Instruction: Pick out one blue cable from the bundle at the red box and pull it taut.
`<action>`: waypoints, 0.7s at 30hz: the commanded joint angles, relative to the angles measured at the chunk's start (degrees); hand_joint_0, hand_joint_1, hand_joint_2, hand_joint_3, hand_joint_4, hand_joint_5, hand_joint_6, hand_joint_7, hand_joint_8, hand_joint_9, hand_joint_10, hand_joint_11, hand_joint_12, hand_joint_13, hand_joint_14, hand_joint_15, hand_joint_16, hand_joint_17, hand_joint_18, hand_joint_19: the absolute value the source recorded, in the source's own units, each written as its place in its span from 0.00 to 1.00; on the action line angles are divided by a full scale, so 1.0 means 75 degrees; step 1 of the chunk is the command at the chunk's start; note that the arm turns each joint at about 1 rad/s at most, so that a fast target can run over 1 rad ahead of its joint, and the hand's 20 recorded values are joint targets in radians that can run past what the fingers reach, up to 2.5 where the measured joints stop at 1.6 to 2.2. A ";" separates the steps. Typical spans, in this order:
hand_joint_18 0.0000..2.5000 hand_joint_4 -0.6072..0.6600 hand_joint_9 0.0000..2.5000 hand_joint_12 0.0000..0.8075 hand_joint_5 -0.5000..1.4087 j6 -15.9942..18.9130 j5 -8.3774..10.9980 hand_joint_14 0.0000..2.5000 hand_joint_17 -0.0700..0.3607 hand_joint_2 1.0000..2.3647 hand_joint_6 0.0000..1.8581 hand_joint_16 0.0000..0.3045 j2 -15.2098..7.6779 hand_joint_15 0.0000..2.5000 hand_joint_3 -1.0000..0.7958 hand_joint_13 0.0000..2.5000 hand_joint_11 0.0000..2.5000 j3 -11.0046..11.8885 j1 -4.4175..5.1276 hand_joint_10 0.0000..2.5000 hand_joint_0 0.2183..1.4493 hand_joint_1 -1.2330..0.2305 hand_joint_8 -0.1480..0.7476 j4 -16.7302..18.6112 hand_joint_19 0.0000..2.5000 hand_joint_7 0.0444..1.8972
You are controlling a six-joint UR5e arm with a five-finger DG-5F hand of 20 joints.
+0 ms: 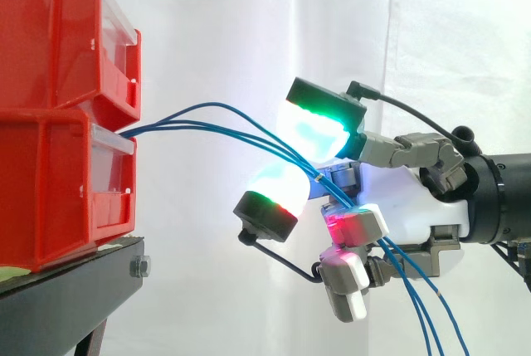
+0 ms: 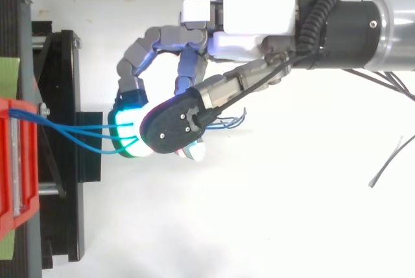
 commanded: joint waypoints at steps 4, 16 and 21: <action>0.42 0.53 0.56 0.50 0.21 0.0000 -0.0004 0.01 0.43 0.01 0.47 0.17 -0.0003 0.23 0.41 0.49 0.27 0.0074 0.0000 0.01 0.31 0.40 0.55 -0.0283 0.24 0.53; 0.43 0.54 0.55 0.52 0.20 0.0000 -0.0004 0.01 0.45 0.01 0.49 0.18 -0.0003 0.23 0.44 0.49 0.26 0.0086 0.0047 0.01 0.31 0.34 0.56 -0.0412 0.23 0.51; 0.42 0.54 0.54 0.51 0.20 0.0000 -0.0004 0.01 0.43 0.01 0.49 0.17 -0.0003 0.23 0.43 0.48 0.27 0.0086 0.0023 0.01 0.33 0.29 0.56 -0.0506 0.23 0.51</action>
